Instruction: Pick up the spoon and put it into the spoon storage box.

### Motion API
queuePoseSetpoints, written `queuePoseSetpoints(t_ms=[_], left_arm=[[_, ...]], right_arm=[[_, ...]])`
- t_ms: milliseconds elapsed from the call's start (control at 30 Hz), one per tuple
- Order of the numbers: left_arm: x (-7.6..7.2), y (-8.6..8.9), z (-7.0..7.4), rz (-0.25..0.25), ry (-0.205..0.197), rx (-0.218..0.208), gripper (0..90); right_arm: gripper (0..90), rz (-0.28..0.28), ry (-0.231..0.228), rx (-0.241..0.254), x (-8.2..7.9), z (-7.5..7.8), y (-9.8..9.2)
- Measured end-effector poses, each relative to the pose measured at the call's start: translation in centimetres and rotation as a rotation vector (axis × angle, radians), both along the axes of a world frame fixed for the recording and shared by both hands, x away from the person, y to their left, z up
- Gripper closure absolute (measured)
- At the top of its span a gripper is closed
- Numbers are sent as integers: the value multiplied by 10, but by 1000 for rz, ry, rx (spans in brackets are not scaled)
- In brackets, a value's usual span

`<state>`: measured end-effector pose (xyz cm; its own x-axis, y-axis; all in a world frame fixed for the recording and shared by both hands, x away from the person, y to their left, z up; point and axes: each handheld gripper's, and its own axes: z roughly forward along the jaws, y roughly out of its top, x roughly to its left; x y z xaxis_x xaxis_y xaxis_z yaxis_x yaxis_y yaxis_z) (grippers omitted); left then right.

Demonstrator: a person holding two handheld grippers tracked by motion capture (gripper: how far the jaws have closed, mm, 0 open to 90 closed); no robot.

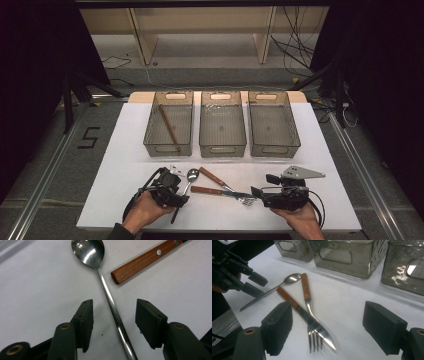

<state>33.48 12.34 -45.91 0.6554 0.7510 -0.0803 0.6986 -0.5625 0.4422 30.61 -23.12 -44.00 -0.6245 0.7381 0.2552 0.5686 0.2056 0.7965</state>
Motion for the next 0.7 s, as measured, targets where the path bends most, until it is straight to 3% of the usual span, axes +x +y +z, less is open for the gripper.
queuePoseSetpoints(t_ms=[367,600,700], left_arm=[[0,-7,-7,-32,29,78,626],[1,-9,-7,-40,27,99,666],[2,-8,-7,-37,26,98,725]], right_arm=[[257,6,-2,-8,0,0,4],[264,5,-5,-10,0,1,4],[266,3,-6,-10,0,1,3]])
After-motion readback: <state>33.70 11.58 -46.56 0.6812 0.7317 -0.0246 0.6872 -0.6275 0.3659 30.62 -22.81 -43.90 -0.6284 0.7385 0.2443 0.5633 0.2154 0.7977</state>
